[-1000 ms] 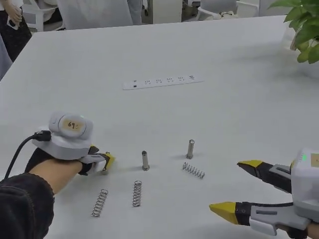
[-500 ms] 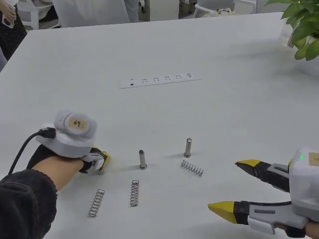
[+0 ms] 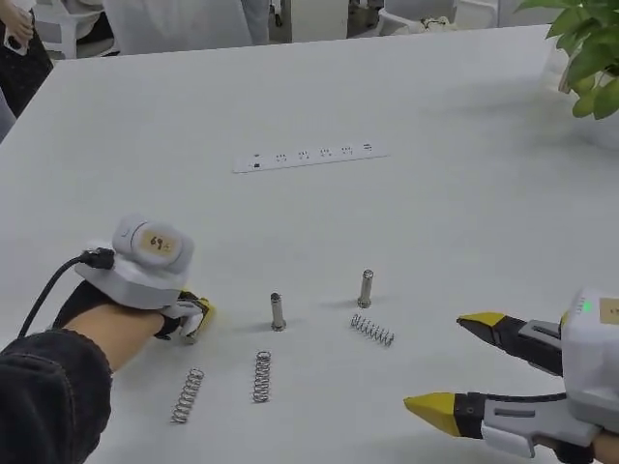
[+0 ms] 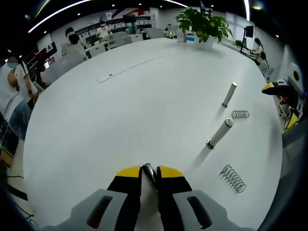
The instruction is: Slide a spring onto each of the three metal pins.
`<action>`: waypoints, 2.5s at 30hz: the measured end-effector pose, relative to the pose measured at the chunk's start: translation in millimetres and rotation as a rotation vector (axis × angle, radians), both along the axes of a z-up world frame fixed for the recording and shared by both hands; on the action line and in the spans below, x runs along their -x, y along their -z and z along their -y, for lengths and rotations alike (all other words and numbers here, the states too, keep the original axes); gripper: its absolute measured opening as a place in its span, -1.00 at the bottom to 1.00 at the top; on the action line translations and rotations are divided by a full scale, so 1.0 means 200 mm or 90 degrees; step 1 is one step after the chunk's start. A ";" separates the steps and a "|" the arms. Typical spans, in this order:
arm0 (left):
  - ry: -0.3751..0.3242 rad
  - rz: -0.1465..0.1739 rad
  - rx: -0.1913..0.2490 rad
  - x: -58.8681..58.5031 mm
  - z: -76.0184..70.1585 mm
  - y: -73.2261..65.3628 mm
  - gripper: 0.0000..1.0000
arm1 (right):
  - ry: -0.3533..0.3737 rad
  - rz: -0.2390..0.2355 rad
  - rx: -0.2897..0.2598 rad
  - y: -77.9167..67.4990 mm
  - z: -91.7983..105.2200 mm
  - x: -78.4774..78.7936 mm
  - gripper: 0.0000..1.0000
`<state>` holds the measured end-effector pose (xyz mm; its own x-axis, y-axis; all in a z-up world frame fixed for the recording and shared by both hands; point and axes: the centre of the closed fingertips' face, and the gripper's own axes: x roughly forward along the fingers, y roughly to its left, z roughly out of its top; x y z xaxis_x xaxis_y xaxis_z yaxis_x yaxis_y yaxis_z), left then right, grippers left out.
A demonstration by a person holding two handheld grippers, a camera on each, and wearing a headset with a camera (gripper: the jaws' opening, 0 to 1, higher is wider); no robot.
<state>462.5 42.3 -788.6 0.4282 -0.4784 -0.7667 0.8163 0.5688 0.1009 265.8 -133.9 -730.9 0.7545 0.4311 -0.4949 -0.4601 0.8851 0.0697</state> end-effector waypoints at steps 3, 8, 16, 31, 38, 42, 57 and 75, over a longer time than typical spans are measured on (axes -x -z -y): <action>-0.002 -0.005 0.001 0.00 0.00 0.00 -0.96 | 0.001 0.000 0.000 0.00 0.00 0.00 0.37; 0.000 -0.009 -0.007 0.01 0.00 0.00 -1.00 | 0.002 0.003 -0.002 -0.01 0.00 -0.01 0.37; -0.006 -0.017 -0.004 0.01 -0.01 -0.01 -1.00 | 0.003 0.003 -0.001 -0.01 0.01 -0.01 0.36; -0.022 -0.008 0.027 0.05 -0.05 -0.15 -1.00 | -0.001 0.009 0.004 -0.03 0.00 0.00 0.35; -0.029 -0.007 0.037 0.08 -0.07 -0.18 -1.00 | -0.005 0.011 0.005 -0.03 -0.01 0.00 0.35; -0.032 -0.007 0.042 0.09 -0.08 -0.19 -1.00 | -0.007 0.011 0.005 -0.03 -0.01 0.00 0.35; -0.037 -0.004 0.061 0.11 -0.09 -0.20 -1.00 | -0.014 0.006 0.009 -0.02 -0.01 0.00 0.34; -0.055 0.000 0.103 0.16 -0.09 -0.22 -1.00 | -0.021 0.001 0.014 -0.01 -0.01 0.00 0.33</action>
<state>430.2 60.4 -744.4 0.4733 -0.5569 -0.6826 0.7636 0.6456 0.0027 265.3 -132.2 -728.2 0.7409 0.4445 -0.5035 -0.4892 0.8708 0.0490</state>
